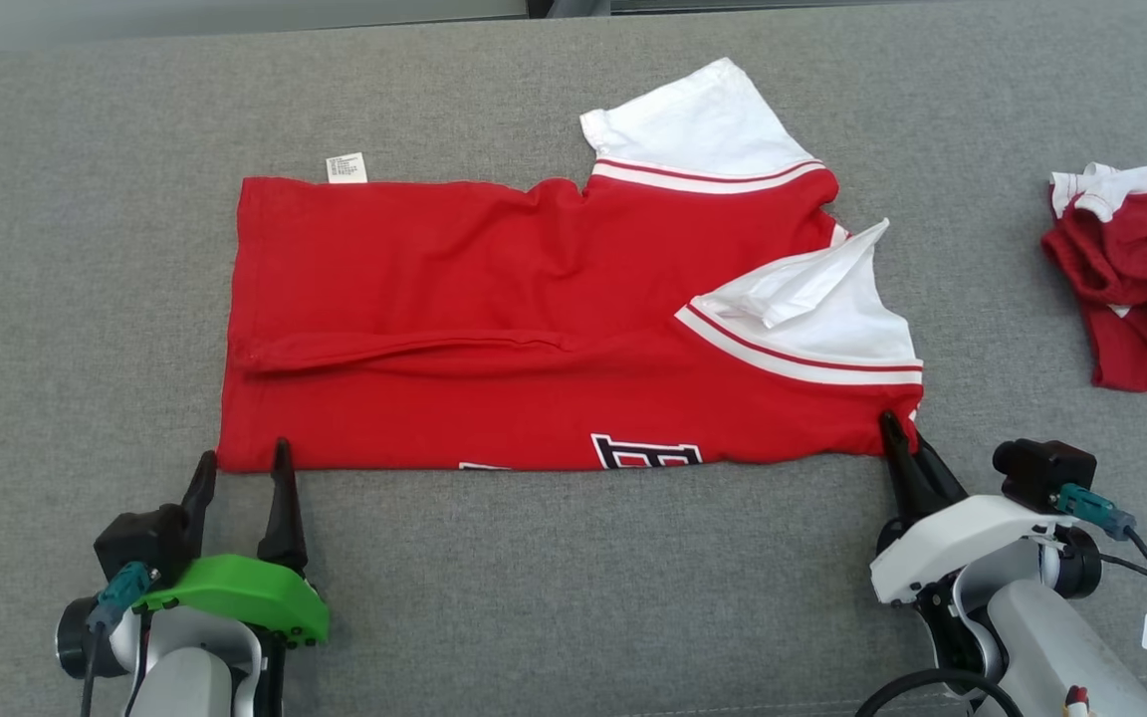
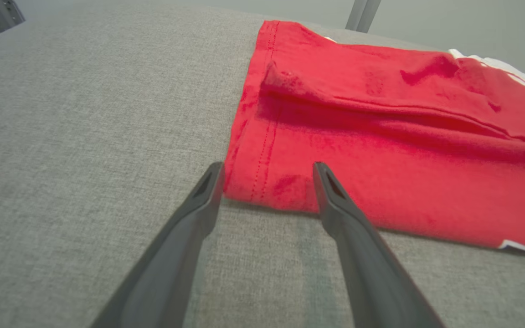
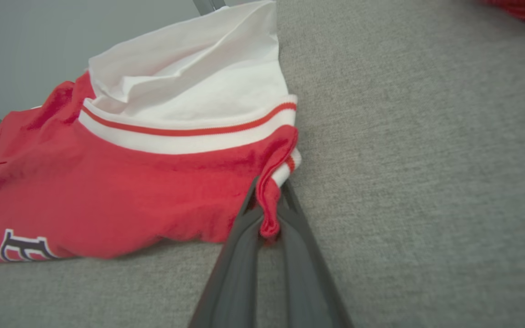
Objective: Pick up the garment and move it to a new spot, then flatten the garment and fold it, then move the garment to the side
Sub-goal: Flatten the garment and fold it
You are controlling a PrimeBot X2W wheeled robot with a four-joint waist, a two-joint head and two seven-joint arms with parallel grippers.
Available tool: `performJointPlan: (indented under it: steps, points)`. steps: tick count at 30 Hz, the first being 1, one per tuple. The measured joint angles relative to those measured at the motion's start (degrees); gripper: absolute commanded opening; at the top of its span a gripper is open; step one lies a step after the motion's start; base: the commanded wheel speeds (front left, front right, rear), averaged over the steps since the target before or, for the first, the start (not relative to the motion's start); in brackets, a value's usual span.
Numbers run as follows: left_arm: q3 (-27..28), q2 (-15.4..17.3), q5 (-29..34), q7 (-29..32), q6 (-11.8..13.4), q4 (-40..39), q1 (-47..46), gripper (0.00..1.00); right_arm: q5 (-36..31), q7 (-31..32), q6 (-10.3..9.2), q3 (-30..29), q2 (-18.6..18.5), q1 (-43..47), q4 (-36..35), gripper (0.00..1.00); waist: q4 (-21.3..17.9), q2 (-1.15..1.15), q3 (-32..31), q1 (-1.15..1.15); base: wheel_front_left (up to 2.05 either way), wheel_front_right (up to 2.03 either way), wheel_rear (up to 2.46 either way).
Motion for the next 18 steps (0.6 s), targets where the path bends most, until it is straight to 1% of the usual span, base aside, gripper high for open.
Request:
performJointPlan:
  steps: [7, 8, 9, 10, 14, 18]
  points:
    - [3.1, 0.0, -0.1, 0.0, -0.2, 4.9, -2.9, 1.0, -0.1, 0.0, 0.0, 1.2, -0.1, -0.8, -1.6, 0.0, -1.4, 0.0, 1.4, 0.0, 0.0, 0.0, 0.0]
    - [3.3, 0.0, -0.5, 0.0, -0.3, 5.7, -3.3, 0.99, -0.1, 0.0, 0.0, 1.2, -0.1, -0.8, -1.8, 0.0, -1.6, 0.0, 1.6, 0.0, 0.0, 0.0, 0.0]
    - [3.5, 0.0, -0.7, 0.0, -0.4, 6.3, -3.7, 0.48, -0.1, 0.0, 0.0, 1.3, -0.1, -0.8, -2.0, 0.0, -1.7, 0.0, 1.8, 0.0, 0.0, 0.0, 0.0]
    - [3.8, 0.0, -1.2, -0.1, -0.5, 6.7, -4.2, 0.0, -0.1, 0.0, 0.0, 1.4, -0.1, -0.9, -2.1, 0.0, -1.9, 0.0, 2.0, 0.0, 0.0, 0.0, 0.0]
    - [3.6, 0.1, -3.9, -0.1, -0.8, 7.5, -5.7, 0.0, 0.0, 0.0, 0.0, 1.3, -0.2, -1.0, -2.5, 0.0, -2.1, 0.0, 2.5, 0.0, 0.0, 0.0, 0.0]
    - [2.0, 0.1, -6.4, 0.0, -1.0, 7.4, -5.9, 0.0, 0.4, 0.0, 0.0, 0.5, 0.0, -1.0, -3.0, 0.0, -2.1, 0.0, 1.8, 0.0, 0.0, 0.0, 0.0]
